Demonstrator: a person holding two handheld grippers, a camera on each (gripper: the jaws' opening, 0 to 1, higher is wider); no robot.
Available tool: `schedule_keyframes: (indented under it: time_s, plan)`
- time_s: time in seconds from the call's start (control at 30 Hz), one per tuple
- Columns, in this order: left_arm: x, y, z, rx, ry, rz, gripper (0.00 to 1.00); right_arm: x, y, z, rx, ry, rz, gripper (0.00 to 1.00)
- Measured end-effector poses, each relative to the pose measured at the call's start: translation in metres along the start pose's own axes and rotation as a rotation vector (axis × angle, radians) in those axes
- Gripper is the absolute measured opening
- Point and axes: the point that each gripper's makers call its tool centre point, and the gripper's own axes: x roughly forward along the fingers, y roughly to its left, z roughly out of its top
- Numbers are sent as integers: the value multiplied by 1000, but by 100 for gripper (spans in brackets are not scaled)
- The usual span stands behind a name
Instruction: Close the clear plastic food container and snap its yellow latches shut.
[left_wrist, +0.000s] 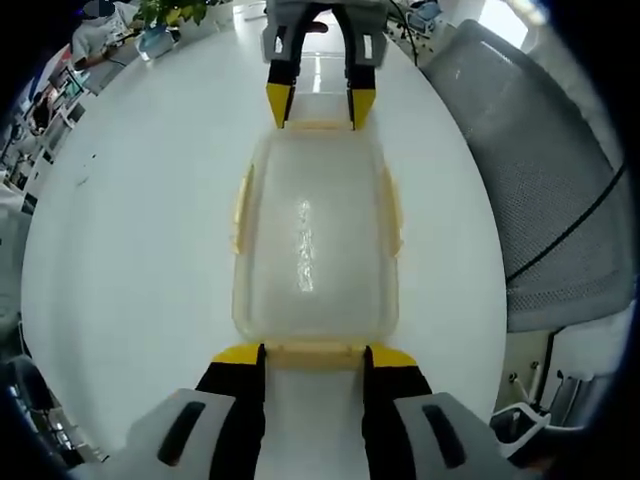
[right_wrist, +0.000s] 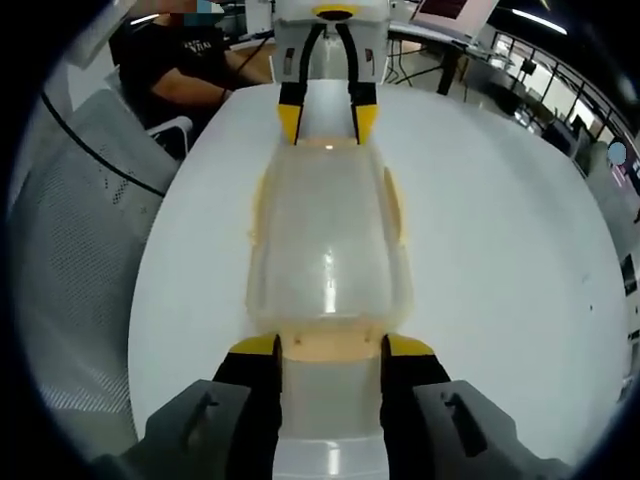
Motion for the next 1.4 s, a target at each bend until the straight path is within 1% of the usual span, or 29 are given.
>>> schedule_keyframes:
  time_s: [0.43,0.57,0.63,0.73,0.9,1.0,1.23,1.4]
  plan:
    - [0,-1,2,-3,3,-17,32,-5,0,-1,0,9,8,34]
    - [-4,1,4,0,-12,-24,32,-8,1,-2,6,9,9,34]
    - [-7,2,7,2,-19,-16,32,-10,0,-2,12,10,0,34]
    - [-12,1,8,10,-13,-7,32,-17,1,1,10,4,-5,34]
    - [-21,-1,12,-2,-20,-3,32,-28,3,3,-8,-5,-8,34]
    - [-24,-2,14,0,-14,1,32,-34,4,5,-16,-14,-12,34]
    - [-31,-3,28,-2,-11,6,32,-46,4,1,-25,-28,-14,34]
    - [-37,-1,42,9,-6,18,32,-60,2,-4,-29,-40,-22,34]
